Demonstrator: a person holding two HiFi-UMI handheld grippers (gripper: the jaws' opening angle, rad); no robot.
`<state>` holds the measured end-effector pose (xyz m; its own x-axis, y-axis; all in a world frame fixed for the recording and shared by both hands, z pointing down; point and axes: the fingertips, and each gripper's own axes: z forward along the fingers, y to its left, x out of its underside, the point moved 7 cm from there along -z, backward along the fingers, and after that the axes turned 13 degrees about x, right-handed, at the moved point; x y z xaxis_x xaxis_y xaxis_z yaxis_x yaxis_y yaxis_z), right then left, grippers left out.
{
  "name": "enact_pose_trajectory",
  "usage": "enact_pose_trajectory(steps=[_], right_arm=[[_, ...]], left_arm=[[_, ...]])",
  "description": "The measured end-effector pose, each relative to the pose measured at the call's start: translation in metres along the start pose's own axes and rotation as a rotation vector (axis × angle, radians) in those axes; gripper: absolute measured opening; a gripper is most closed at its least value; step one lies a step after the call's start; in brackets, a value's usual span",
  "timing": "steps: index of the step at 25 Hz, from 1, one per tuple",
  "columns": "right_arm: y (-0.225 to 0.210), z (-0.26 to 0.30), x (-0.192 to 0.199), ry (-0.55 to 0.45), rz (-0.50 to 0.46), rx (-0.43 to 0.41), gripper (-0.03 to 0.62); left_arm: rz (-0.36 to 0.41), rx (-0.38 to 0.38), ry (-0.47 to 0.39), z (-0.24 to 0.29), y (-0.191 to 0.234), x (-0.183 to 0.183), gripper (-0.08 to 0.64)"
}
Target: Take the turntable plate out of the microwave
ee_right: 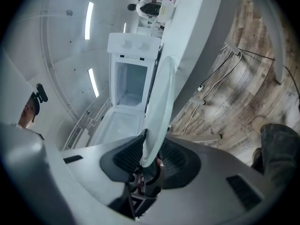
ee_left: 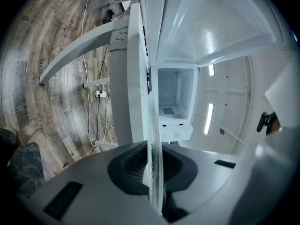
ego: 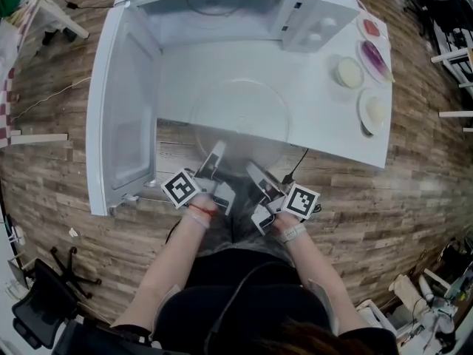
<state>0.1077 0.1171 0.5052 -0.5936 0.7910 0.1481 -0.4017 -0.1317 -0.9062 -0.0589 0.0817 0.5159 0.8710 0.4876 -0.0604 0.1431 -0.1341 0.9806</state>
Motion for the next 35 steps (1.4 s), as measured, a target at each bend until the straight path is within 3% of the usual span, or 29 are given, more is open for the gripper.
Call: enact_pose_trajectory(steps=[6, 16, 19, 27, 30, 35], right_arm=[[-0.006, 0.0, 0.003, -0.019, 0.09, -0.013, 0.063], [-0.006, 0.001, 0.002, -0.068, 0.173, -0.074, 0.046], [-0.007, 0.0, 0.0, -0.078, 0.172, -0.074, 0.046], [-0.008, 0.004, -0.005, -0.09, 0.182, -0.08, 0.046], [-0.008, 0.006, -0.009, -0.095, 0.186, -0.082, 0.045], [-0.008, 0.008, -0.015, -0.104, 0.185, -0.085, 0.046]], left_arm=[[0.02, 0.007, 0.015, 0.001, 0.0, 0.0, 0.031], [0.052, 0.034, 0.047, -0.001, 0.005, -0.002, 0.032], [0.09, 0.021, 0.093, -0.001, 0.005, -0.001, 0.039], [0.224, 0.002, 0.267, 0.005, 0.001, 0.009, 0.155], [0.197, -0.025, 0.269, 0.0, 0.005, 0.014, 0.164], [0.198, 0.006, 0.31, 0.003, 0.002, 0.018, 0.164]])
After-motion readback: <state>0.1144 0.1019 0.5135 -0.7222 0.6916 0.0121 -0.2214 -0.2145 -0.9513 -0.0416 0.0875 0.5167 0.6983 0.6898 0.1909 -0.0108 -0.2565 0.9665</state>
